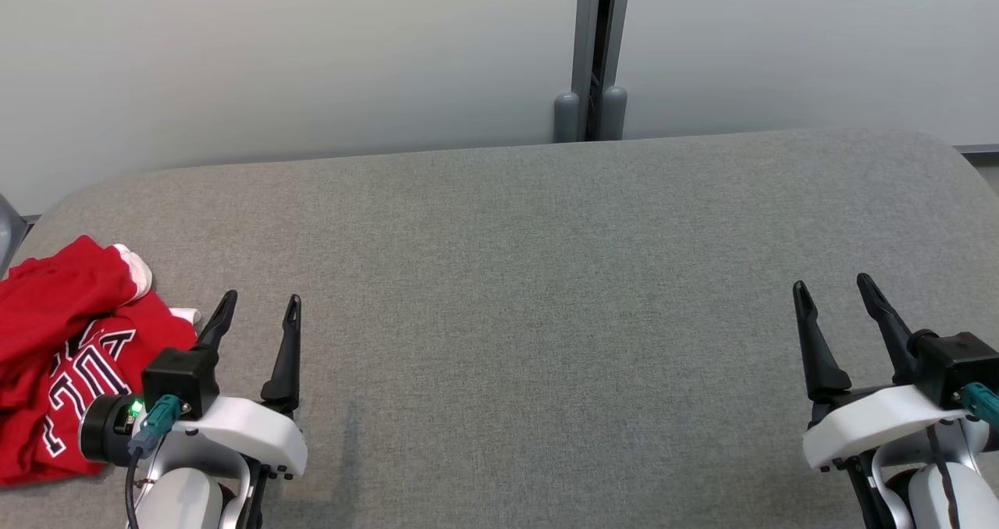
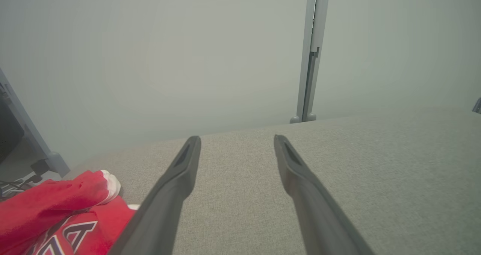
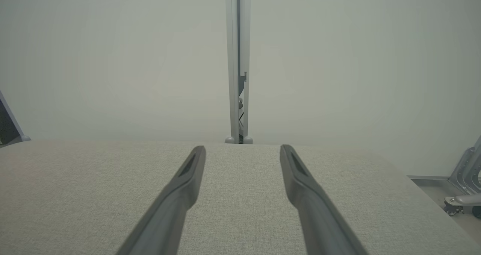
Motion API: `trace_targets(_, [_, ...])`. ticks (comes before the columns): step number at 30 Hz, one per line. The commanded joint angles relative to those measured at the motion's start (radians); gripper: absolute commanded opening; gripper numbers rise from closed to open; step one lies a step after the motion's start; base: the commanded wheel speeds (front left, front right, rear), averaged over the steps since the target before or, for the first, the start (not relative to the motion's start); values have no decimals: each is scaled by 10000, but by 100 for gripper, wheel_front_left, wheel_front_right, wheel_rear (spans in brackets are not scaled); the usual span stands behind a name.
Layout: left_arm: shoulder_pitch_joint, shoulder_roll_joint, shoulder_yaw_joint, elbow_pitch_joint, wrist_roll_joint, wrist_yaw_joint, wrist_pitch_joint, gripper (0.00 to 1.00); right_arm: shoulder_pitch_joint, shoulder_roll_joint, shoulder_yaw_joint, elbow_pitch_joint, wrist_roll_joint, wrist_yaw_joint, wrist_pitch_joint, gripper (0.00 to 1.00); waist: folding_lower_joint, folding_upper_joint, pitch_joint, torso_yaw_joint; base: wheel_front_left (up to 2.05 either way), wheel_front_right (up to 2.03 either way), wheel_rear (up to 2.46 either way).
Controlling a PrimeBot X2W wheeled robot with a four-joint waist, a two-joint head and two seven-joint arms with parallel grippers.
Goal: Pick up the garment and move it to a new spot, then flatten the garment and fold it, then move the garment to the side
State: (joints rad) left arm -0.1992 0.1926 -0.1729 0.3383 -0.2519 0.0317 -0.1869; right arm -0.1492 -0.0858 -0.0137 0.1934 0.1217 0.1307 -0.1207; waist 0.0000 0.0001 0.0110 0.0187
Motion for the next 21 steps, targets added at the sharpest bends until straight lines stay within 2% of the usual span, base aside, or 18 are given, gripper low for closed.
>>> trace_targets(1, [-177, 59, 22, 40, -41, 22, -59, 100, 39, -16, 2, -24, 43, 0, -39, 100, 0, -1, 5, -4, 0, 0, 0])
trace_targets(21, [-247, 48, -129, 89, -267, 114, -64, 100, 152, 16, -138, -22, 227, 0, -27, 100, 0, -1, 13, 161, 0, 0, 0])
